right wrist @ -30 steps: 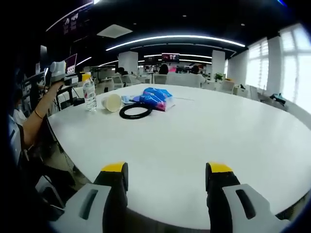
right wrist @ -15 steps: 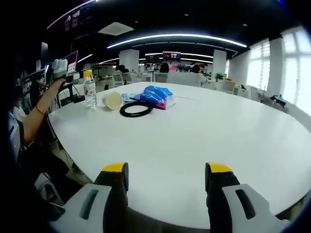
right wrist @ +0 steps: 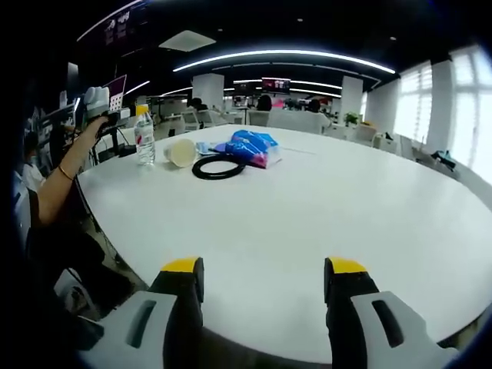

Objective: Arrange the tabletop items into an orderly group along one side of the table until the central work area is clear of visible clutter.

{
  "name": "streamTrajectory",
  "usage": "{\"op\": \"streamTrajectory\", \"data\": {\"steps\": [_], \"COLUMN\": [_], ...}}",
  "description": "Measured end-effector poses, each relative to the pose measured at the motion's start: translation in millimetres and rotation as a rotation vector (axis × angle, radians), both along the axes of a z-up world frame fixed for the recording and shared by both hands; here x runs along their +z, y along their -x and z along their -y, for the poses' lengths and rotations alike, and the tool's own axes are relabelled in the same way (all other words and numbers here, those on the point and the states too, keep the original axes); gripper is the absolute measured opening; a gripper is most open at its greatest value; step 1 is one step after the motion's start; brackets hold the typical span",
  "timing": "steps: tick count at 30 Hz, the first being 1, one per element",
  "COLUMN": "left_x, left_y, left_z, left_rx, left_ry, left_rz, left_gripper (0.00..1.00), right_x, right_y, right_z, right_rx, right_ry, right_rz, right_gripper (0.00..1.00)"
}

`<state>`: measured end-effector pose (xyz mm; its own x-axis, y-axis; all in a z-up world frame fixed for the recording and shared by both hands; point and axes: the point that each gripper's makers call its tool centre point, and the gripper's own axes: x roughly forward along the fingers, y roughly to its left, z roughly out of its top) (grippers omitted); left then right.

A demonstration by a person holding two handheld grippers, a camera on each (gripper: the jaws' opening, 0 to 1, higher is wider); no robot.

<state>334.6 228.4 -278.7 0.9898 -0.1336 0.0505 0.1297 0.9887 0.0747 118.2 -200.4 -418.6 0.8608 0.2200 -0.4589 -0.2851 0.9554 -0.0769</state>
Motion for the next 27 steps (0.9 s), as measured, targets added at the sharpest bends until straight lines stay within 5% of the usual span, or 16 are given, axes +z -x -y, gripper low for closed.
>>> {"op": "streamTrajectory", "data": {"steps": [8,12,16,27], "left_x": [8.8,5.8,0.9,4.4], "left_y": [-0.4,-5.0,-8.0,-10.0], "left_z": [3,-2,1,-2], "left_rx": [0.098,0.146,0.167,0.176], "left_ry": [0.001,0.070,0.023,0.035], "left_rz": [0.041,0.035,0.024,0.036], "left_gripper": [0.34,0.34,0.28,0.23], "right_x": [-1.1,-1.1,-1.7,-4.2], "right_y": [0,1,1,3], "right_z": [-3,-3,-3,3], "right_rx": [0.019,0.020,0.023,0.003], "right_ry": [-0.004,-0.011,-0.016,-0.018], "right_rz": [-0.002,0.002,0.001,-0.001], "right_gripper": [0.60,0.60,0.60,0.59]}}
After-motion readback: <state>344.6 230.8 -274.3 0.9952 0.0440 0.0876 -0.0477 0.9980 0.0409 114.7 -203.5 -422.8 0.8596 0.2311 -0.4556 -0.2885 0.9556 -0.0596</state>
